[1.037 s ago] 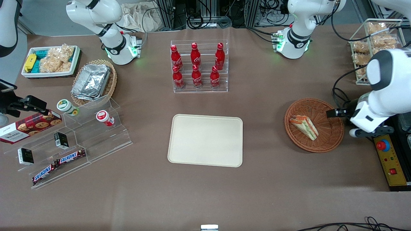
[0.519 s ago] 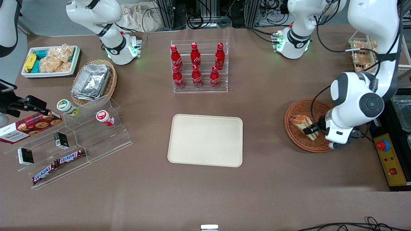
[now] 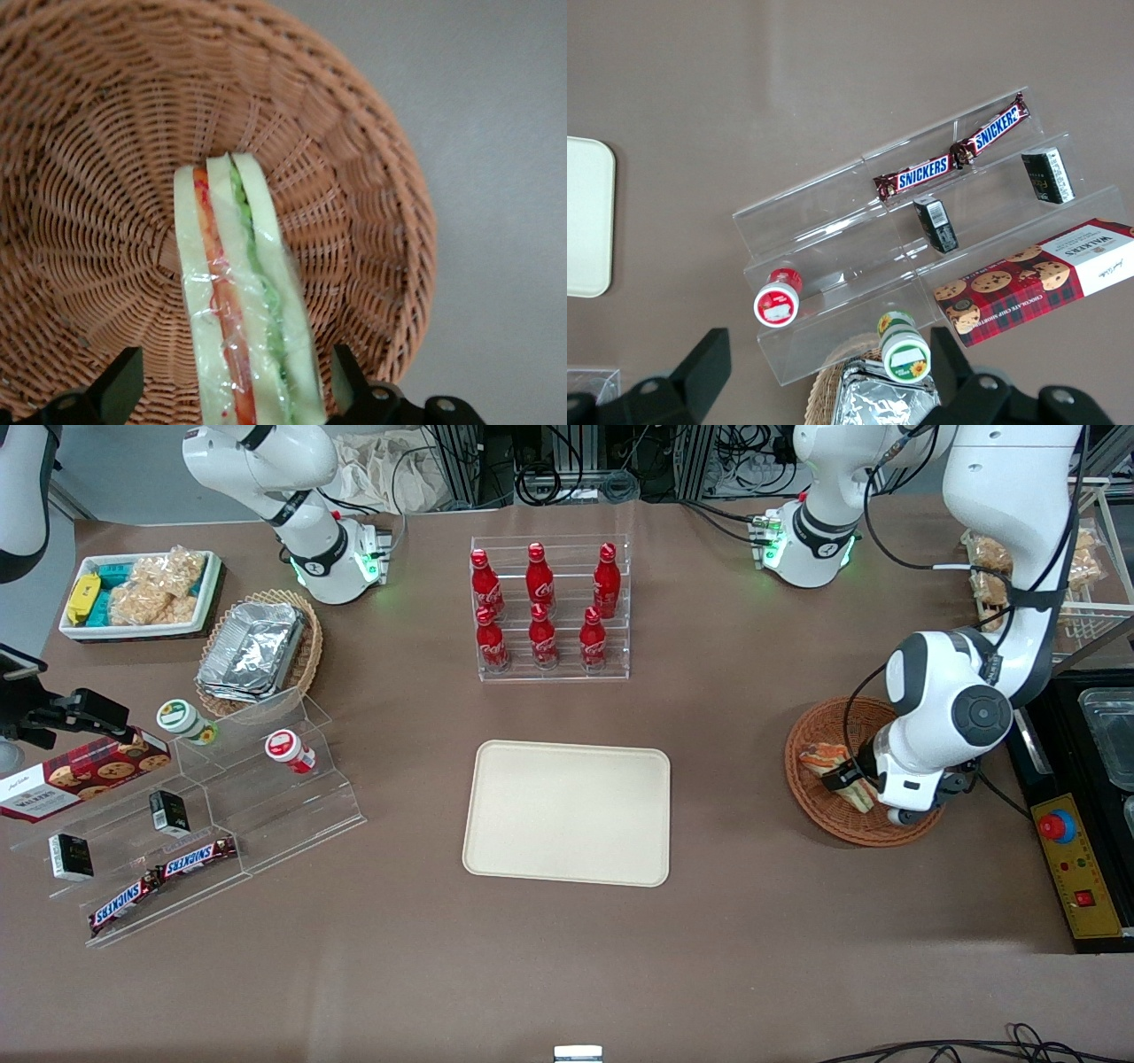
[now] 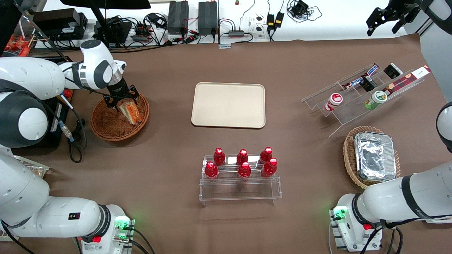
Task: Place sandwich from basket to tray
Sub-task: 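Close the left gripper on the sandwich and lift it from the basket, then carry the sandwich with the left gripper over the cream tray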
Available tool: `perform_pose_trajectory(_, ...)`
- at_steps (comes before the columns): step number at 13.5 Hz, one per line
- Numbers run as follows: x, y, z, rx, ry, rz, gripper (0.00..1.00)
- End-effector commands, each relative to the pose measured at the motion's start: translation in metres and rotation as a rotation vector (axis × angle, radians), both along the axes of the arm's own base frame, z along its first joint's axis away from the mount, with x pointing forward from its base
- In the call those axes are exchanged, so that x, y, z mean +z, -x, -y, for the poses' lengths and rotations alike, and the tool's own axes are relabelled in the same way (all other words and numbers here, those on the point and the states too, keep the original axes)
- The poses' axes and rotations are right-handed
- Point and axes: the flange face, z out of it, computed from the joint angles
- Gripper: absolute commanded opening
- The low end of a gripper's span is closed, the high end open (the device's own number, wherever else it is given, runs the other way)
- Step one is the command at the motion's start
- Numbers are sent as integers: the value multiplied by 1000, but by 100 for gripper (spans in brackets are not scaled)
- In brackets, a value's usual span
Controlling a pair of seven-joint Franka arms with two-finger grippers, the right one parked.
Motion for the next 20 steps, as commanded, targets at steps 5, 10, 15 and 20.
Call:
perform_pose_trajectory(5, 19, -11, -3, 18, -1, 40, 0)
perform_pose_trajectory(10, 132, -43, 3, -57, 4, -14, 0)
perform_pose_trajectory(15, 252, -59, 0, -278, 56, -39, 0)
perform_pose_trajectory(20, 263, -61, 56, -510, 105, 8, 0)
